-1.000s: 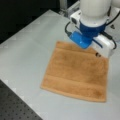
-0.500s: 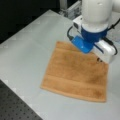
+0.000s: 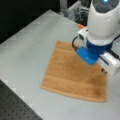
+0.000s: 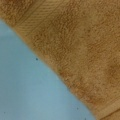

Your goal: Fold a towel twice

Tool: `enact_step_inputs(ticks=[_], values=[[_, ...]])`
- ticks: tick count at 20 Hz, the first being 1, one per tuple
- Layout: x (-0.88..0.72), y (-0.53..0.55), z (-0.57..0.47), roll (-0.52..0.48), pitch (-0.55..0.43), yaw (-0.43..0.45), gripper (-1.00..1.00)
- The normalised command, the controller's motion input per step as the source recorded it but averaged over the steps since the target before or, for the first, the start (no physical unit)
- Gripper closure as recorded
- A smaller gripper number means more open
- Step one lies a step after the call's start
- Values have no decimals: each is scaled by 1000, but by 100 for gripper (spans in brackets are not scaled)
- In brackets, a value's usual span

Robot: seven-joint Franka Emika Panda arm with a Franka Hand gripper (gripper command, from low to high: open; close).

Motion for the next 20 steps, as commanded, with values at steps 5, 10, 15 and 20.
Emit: enact_step_inputs(ticks=[5, 10, 15, 20], values=[[345, 338, -125, -74, 94, 50, -100], [396, 333, -74, -153, 90, 3, -100], [362, 259, 16, -195, 112, 20, -100], [383, 269, -49, -226, 68, -13, -100]])
